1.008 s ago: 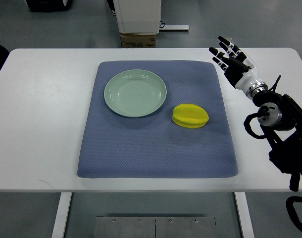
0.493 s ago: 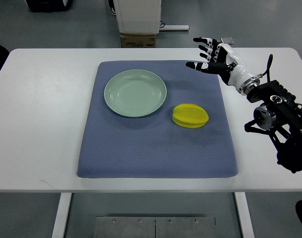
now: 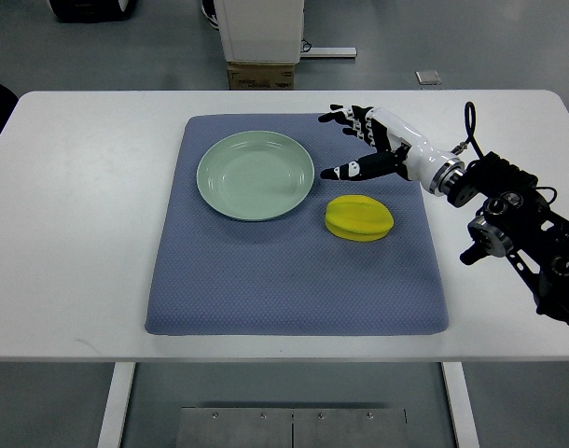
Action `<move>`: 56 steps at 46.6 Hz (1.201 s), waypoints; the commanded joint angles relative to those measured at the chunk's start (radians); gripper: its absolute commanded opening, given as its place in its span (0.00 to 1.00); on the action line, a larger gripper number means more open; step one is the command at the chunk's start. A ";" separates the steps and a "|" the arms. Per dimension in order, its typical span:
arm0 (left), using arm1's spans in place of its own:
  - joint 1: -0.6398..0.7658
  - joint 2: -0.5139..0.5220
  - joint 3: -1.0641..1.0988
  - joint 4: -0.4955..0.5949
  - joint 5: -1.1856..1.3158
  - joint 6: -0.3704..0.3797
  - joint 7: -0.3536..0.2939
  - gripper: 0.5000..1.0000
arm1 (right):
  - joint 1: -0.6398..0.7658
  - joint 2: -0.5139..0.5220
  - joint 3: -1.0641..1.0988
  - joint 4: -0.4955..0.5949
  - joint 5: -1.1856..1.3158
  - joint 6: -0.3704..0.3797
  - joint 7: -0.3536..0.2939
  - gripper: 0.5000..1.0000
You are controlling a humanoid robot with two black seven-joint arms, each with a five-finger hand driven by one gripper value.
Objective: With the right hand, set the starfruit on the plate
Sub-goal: 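Move the right hand over the yellow starfruit and lower it, then close the right hand fingers around the yellow starfruit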
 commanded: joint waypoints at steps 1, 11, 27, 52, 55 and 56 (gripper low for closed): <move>0.000 0.000 0.000 0.001 -0.001 0.000 0.000 1.00 | 0.011 -0.009 -0.019 0.000 -0.002 -0.002 0.000 0.98; 0.000 0.000 -0.001 0.001 0.001 0.000 0.000 1.00 | 0.030 -0.034 -0.065 -0.002 -0.002 -0.002 0.006 0.99; 0.000 0.000 0.000 0.001 0.001 0.000 0.000 1.00 | 0.050 -0.115 -0.220 0.000 -0.016 0.000 0.048 0.99; -0.001 0.000 -0.001 0.001 -0.001 0.000 0.000 1.00 | 0.065 -0.127 -0.320 0.007 -0.086 -0.002 0.066 0.99; 0.000 0.000 0.000 0.001 0.001 0.000 0.000 1.00 | 0.063 -0.126 -0.320 0.006 -0.094 -0.003 0.066 0.99; 0.000 0.000 -0.001 0.001 -0.001 0.000 0.000 1.00 | 0.062 -0.126 -0.320 0.004 -0.097 -0.003 0.066 0.99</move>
